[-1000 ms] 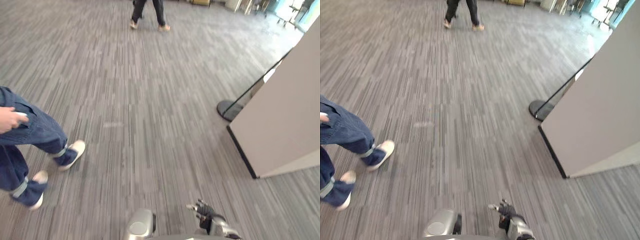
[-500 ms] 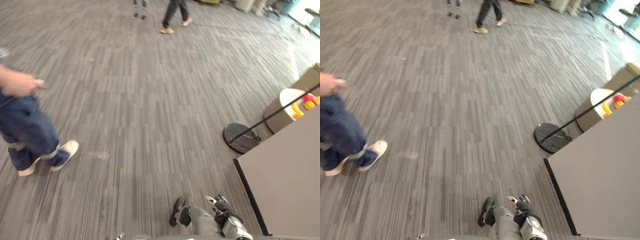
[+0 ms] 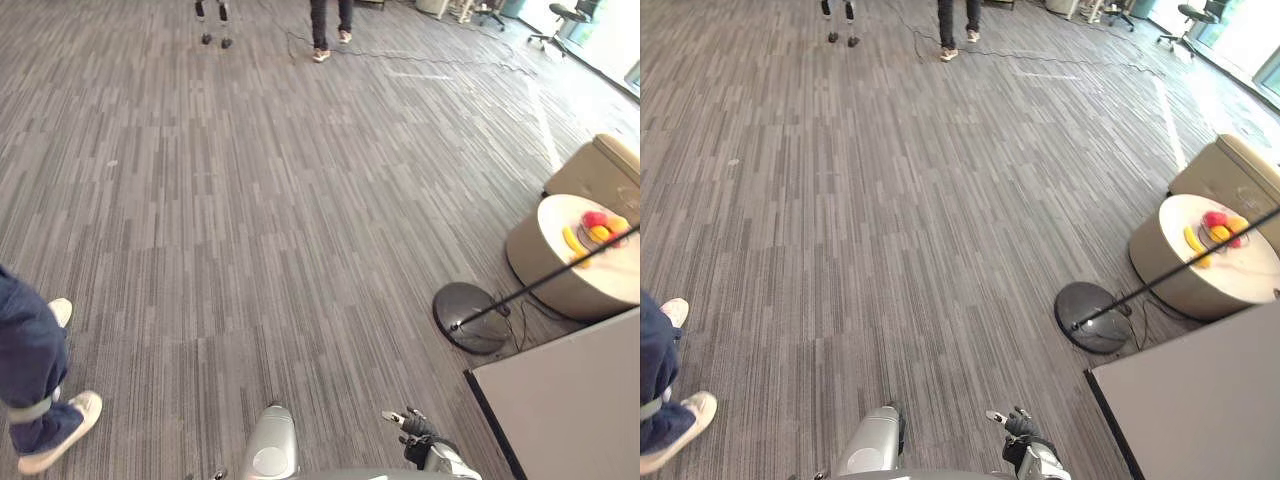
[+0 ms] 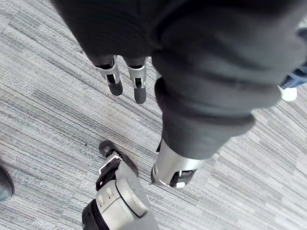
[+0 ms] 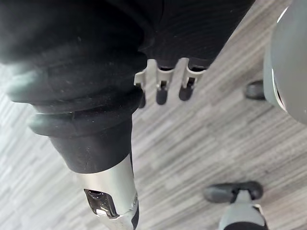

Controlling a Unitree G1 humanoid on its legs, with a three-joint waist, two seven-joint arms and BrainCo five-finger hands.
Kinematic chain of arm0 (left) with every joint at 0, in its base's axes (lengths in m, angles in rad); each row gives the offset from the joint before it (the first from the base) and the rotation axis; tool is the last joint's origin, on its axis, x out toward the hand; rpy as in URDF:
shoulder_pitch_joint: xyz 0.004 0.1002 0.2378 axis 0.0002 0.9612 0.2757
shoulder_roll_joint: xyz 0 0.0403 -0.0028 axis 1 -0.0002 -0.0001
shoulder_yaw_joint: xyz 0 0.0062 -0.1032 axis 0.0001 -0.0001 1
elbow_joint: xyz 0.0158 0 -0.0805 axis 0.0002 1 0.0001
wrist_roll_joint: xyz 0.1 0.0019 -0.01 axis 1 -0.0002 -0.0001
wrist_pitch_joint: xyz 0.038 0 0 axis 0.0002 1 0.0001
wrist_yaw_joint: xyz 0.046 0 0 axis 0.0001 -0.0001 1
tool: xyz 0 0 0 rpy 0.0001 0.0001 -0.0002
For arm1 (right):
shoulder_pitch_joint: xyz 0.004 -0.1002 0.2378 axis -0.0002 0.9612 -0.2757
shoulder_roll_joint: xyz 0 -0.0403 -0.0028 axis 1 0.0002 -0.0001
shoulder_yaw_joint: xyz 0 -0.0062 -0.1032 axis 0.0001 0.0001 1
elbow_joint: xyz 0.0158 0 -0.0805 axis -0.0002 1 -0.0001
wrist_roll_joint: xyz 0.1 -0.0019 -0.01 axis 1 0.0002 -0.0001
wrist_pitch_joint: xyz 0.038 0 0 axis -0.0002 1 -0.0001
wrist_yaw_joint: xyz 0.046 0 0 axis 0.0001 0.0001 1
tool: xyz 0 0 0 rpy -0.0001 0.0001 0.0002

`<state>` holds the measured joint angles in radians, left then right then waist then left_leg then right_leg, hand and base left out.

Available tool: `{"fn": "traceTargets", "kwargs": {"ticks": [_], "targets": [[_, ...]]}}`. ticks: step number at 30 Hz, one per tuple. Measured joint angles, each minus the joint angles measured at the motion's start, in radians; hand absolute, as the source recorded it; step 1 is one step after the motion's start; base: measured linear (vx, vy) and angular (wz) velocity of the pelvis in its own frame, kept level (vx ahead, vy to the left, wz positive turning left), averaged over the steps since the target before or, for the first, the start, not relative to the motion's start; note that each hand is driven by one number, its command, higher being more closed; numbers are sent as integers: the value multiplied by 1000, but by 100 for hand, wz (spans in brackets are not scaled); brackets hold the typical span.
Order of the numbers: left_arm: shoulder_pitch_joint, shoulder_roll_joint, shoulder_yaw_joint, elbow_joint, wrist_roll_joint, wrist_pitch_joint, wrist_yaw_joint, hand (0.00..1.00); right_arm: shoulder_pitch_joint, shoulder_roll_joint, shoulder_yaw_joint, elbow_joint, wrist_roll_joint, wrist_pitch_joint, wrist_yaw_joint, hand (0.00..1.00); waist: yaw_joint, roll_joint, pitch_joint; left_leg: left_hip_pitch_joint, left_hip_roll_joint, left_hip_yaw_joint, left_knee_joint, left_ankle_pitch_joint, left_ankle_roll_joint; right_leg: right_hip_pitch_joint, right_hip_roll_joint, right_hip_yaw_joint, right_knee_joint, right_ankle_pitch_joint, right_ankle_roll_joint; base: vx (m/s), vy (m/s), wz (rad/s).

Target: Organize washtable

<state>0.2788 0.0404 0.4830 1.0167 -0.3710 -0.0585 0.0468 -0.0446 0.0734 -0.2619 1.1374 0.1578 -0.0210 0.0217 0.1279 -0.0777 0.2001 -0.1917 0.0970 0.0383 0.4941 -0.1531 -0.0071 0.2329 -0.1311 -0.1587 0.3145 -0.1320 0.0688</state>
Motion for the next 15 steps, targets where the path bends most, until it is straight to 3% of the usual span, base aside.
{"fn": "traceTargets", "kwargs": {"ticks": [3,4,5,6,7,8,10,11,12,13,15], "targets": [[27,-1,1,13,-2,7,0,0,5,-7,-12,1,-25,0,3,0,-7,6,-4,116,-21,46,-74,-68,25,-142,-67,46,337,94,13,220,166,-42],[25,5,0,13,0,10,0,0,9,-11,-17,-14,-33,0,2,0,-15,5,-4,156,-33,43,-101,-80,41,-195,-91,43,454,186,-1,181,128,8],[18,10,0,12,1,10,1,0,11,-13,-20,-26,-33,-4,2,0,-31,6,-4,196,-37,30,-127,-83,50,-229,-110,23,547,181,-18,191,111,22],[13,18,1,13,0,10,2,0,10,-13,-21,-29,-33,-7,2,0,-37,6,-3,215,-36,22,-140,-84,51,-246,-115,4,582,131,-36,188,66,35],[4,31,0,10,0,6,3,0,10,-15,-20,-35,-33,-10,2,0,-41,7,-3,255,-29,11,-175,-84,53,-272,-117,-51,576,39,-43,184,45,27],[3,35,0,8,-1,4,5,0,11,-15,-20,-40,-32,-12,1,0,-47,9,-3,275,-20,5,-195,-84,52,-282,-106,-94,496,-9,-42,187,20,30],[-8,34,0,5,-1,3,3,0,11,-17,-20,-46,-32,-14,1,0,-60,12,-5,279,-2,-3,-205,-88,41,-285,-38,-113,196,-11,-34,184,-56,36],[-22,23,1,5,0,3,2,0,12,-20,-20,-43,-33,-10,1,0,-59,7,-7,279,-11,-20,-202,-94,20,-288,13,-85,-20,110,-13,216,-123,39],[-23,17,4,5,2,3,3,0,15,-20,-18,-44,-34,-10,1,0,-59,3,-9,278,-16,-27,-196,-102,12,-291,27,-74,-66,194,-4,224,-152,37],[-24,3,15,7,5,4,2,0,20,-22,-9,-45,-37,-8,1,0,-57,-2,-18,280,-23,-39,-187,-120,0,-288,29,-91,-74,214,-28,212,-168,18],[-23,-51,25,4,10,3,4,0,18,-30,6,-46,-75,2,0,0,-56,21,-35,266,12,-62,-175,-142,-24,-270,61,-99,-114,197,-24,270,-200,16]]}}
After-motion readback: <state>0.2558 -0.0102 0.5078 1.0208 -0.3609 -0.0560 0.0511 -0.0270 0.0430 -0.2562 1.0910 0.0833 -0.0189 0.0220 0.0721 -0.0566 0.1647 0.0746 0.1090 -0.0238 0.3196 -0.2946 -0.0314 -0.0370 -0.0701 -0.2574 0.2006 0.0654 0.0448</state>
